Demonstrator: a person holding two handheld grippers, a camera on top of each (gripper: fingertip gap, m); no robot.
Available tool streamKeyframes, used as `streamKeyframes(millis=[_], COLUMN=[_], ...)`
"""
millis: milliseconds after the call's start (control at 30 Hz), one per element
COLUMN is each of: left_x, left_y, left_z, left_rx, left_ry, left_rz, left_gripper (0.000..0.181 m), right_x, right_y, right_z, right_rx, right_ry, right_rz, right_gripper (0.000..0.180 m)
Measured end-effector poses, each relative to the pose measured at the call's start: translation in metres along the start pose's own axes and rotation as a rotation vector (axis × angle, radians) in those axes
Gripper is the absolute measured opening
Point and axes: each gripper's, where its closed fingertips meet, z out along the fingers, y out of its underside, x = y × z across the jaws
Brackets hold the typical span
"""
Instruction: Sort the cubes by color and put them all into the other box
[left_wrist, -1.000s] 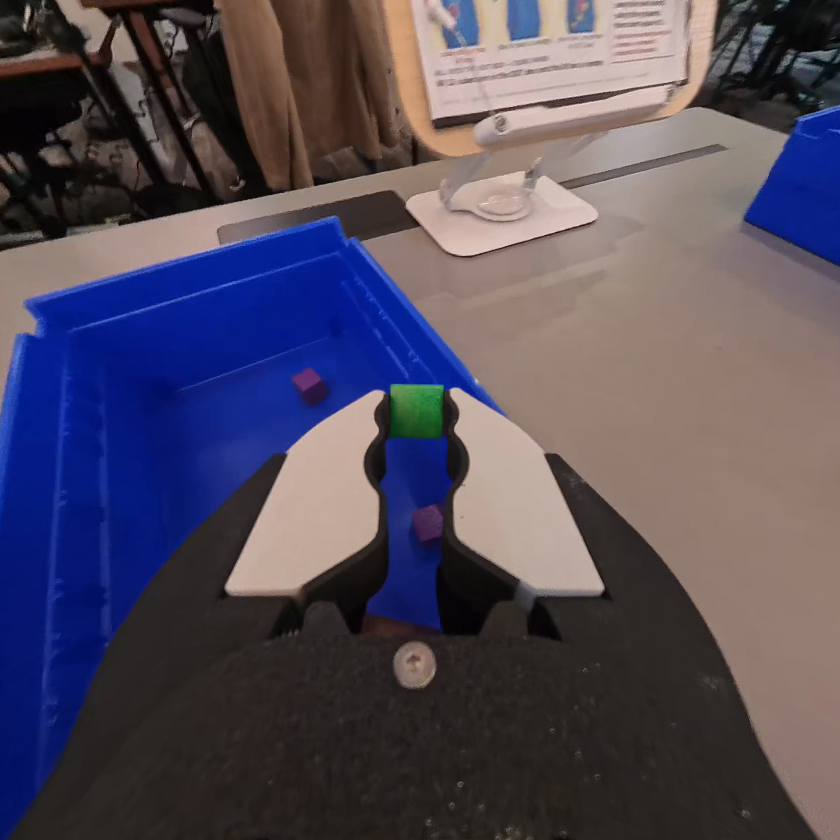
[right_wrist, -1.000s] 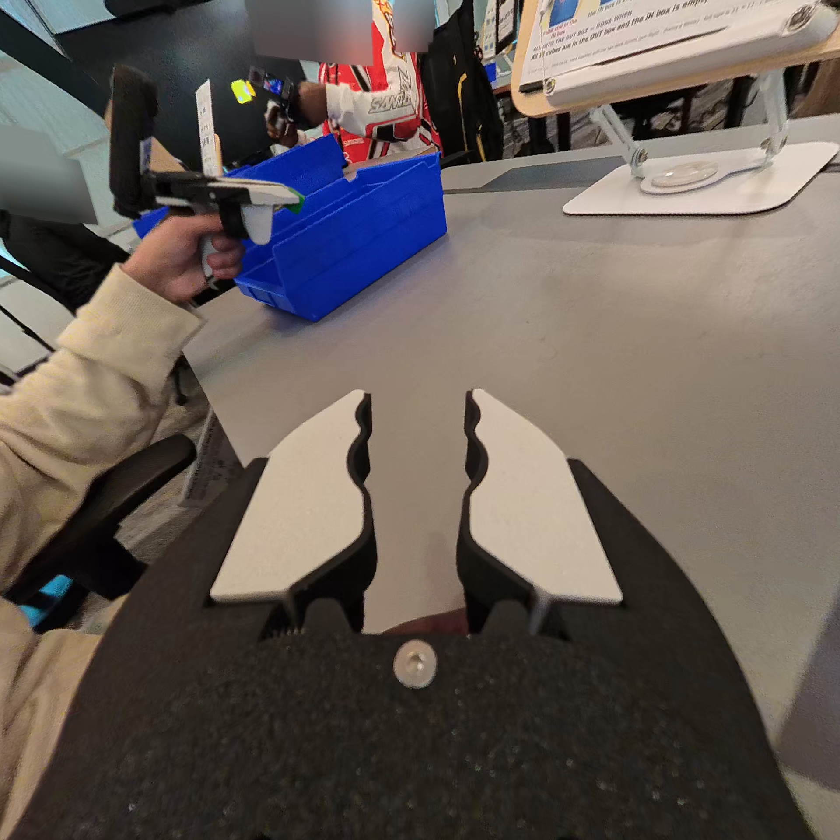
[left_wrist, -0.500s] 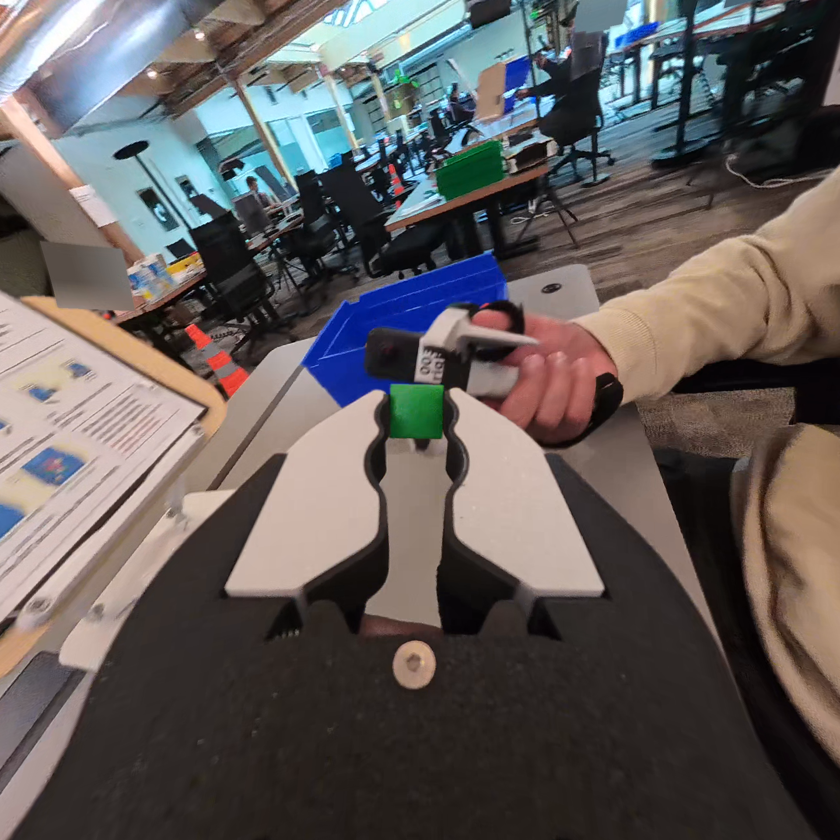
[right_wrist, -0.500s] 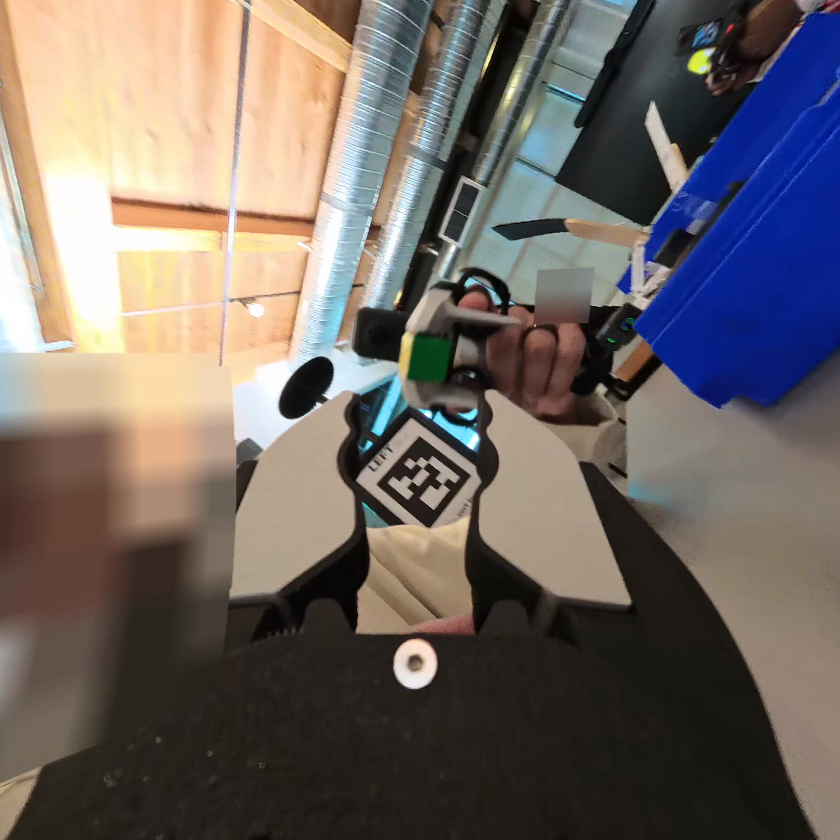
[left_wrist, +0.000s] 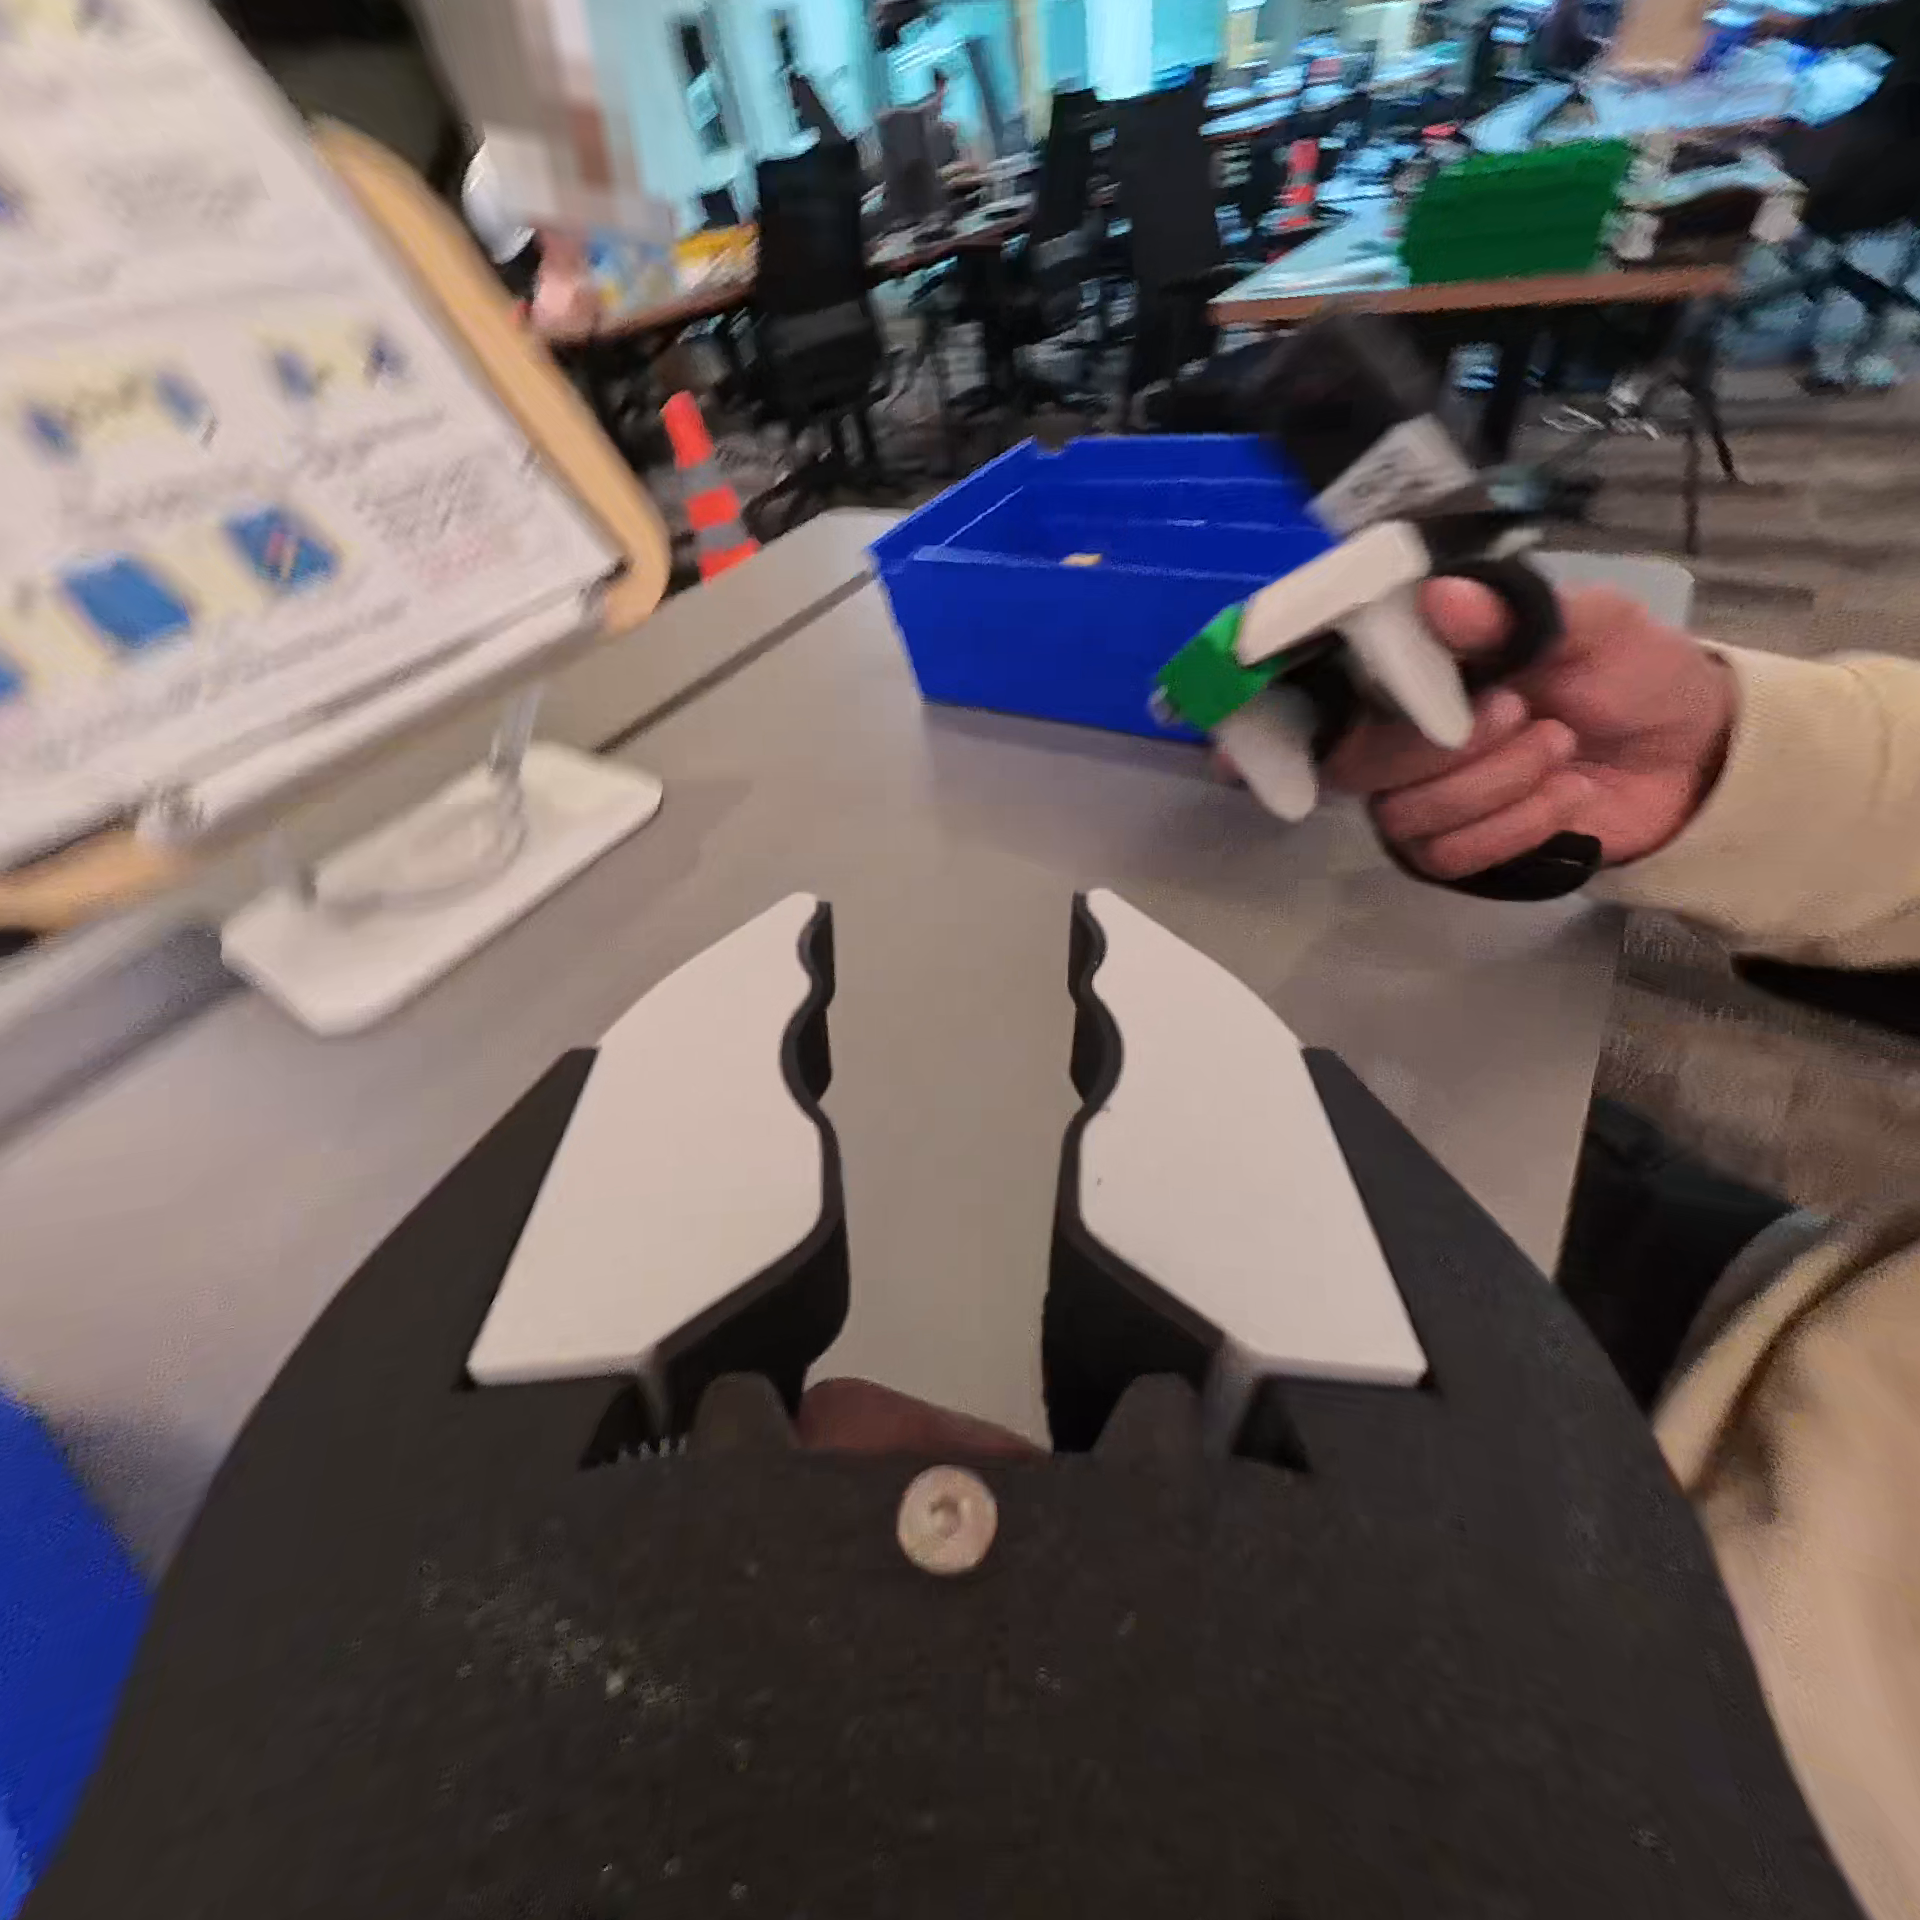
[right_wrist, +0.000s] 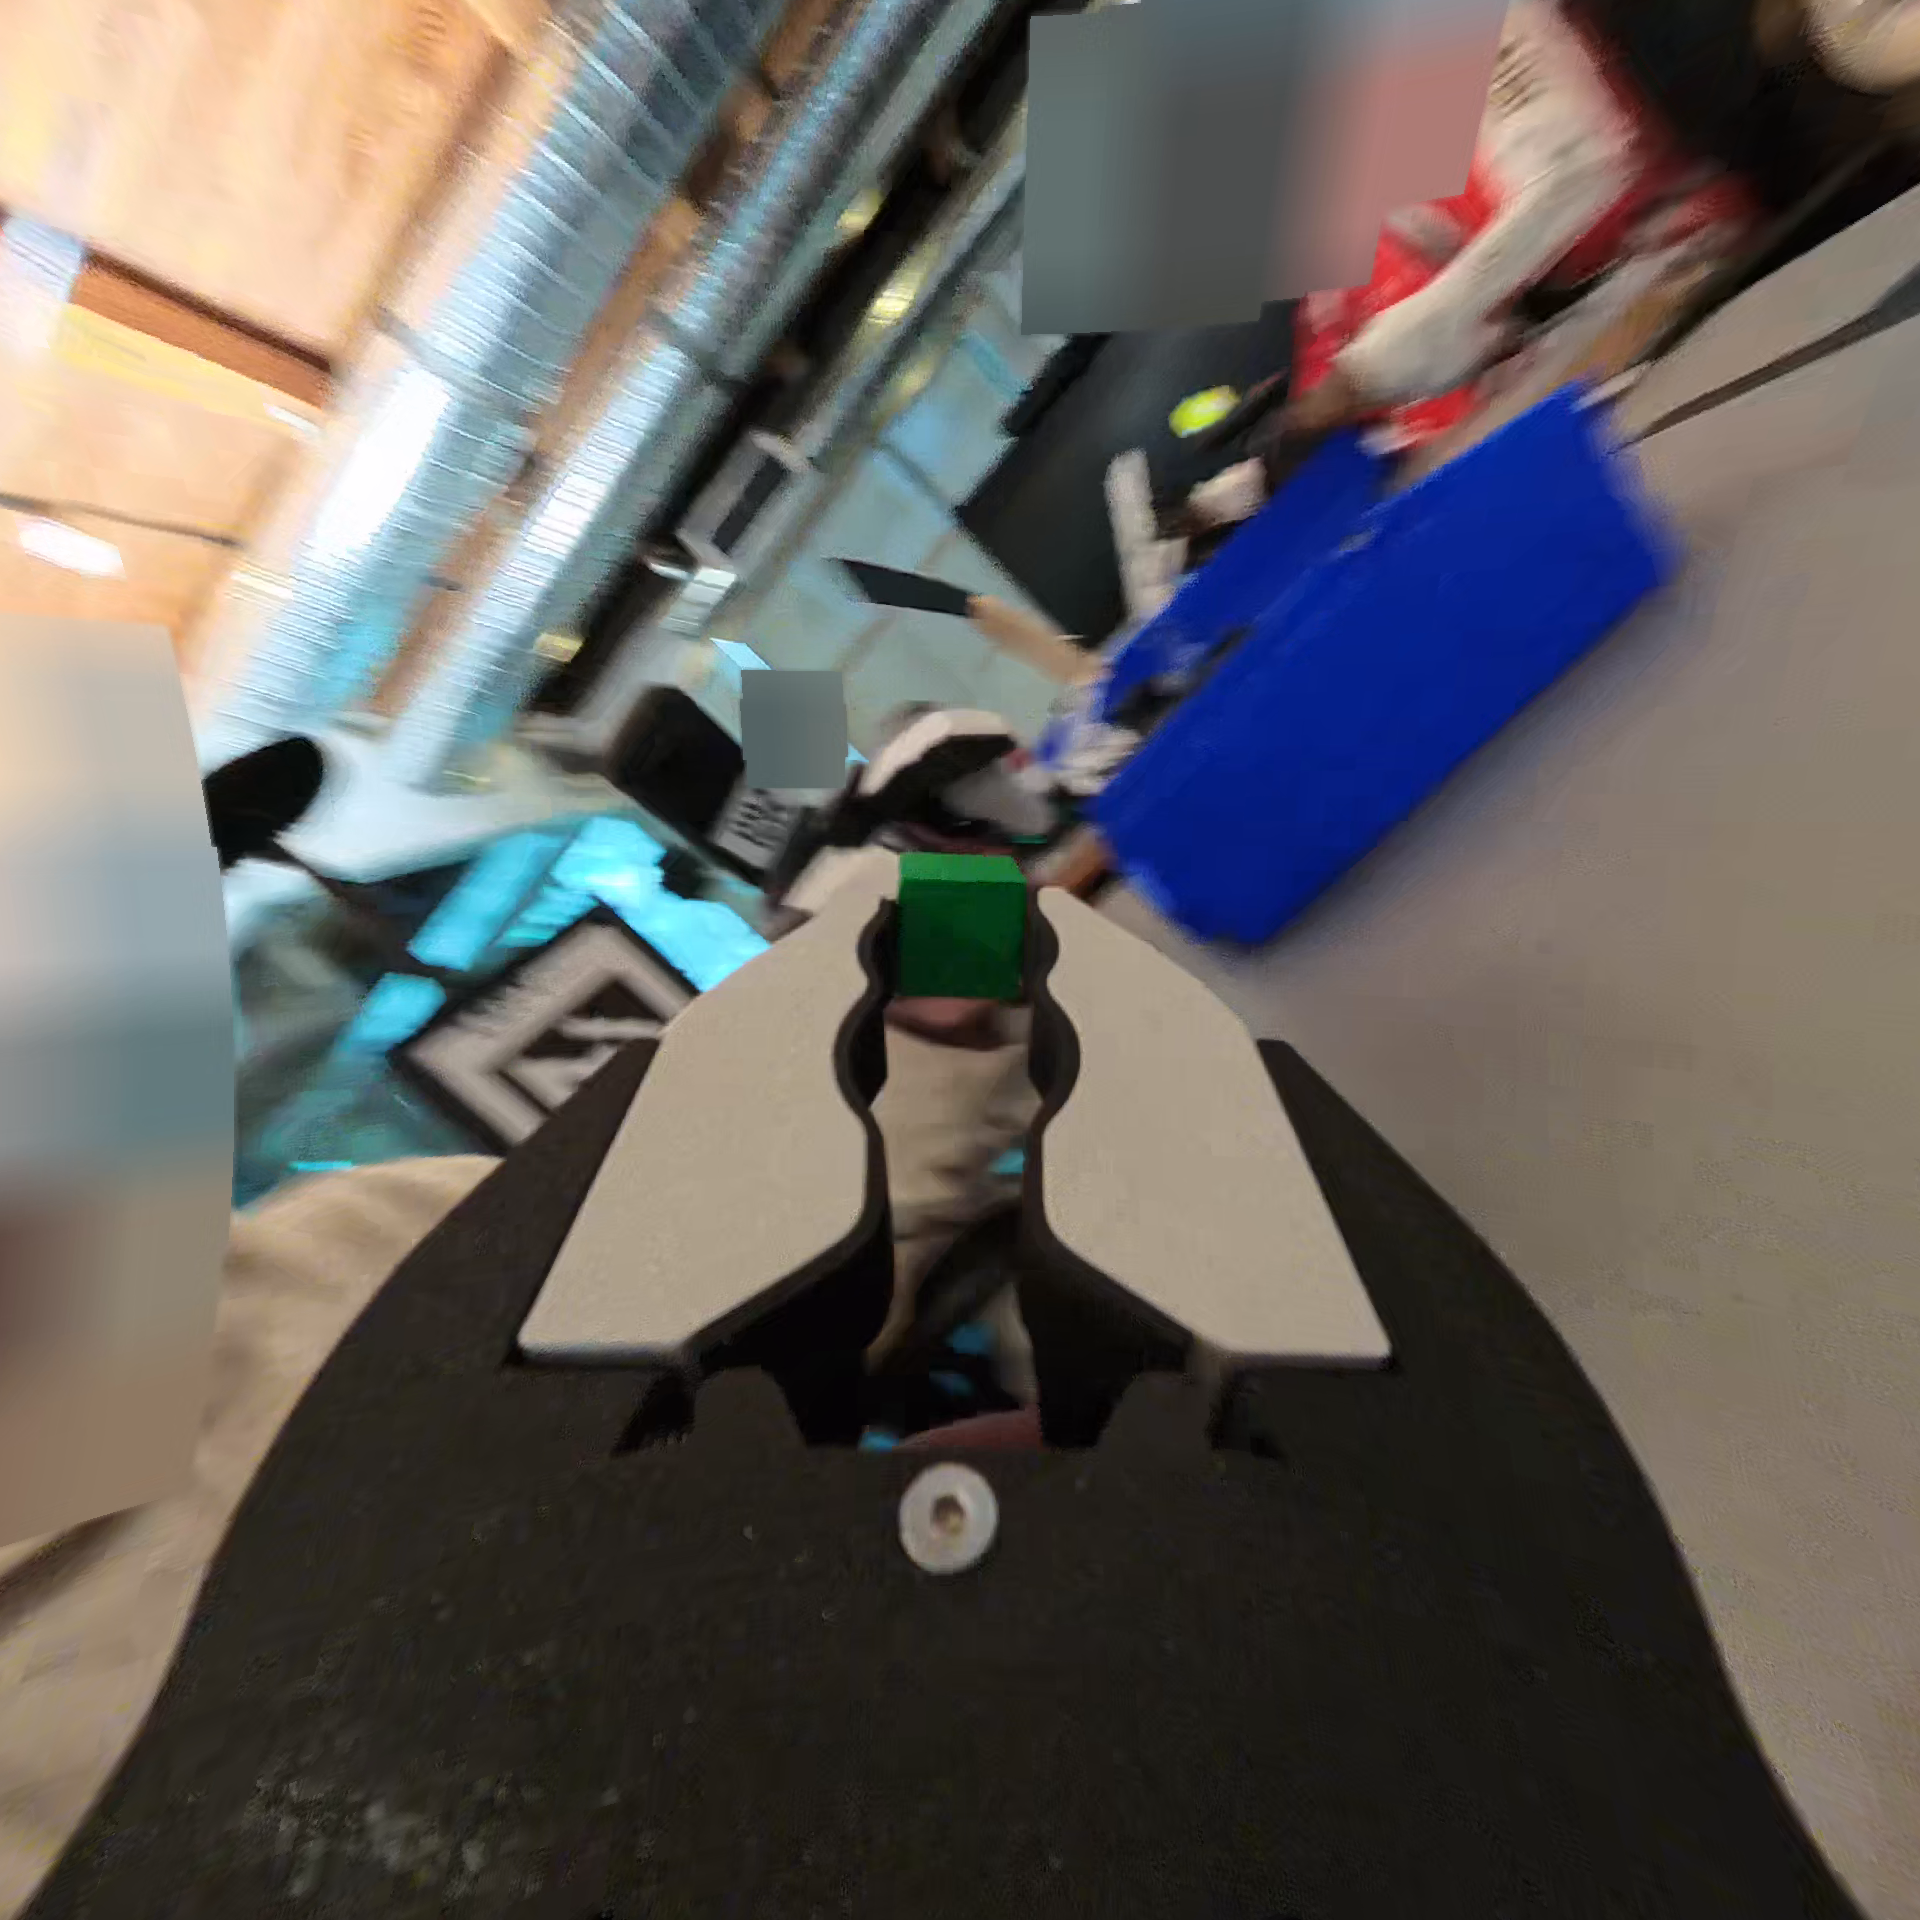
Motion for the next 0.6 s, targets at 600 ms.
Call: streamKeyframes(millis=[600], left_x=[-0.004], left_y=[0.102], left_z=[-0.048], left_rx=[-0.198], left_ry=[-0.323], left_rz=[-0.247], left_gripper=[0.040], right_x=[0.046], right_y=[-0.117], right_z=[-0.235], right_rx=[-0.279], right_ry=[1.236], right_rz=[-0.698], right_gripper=[0.023])
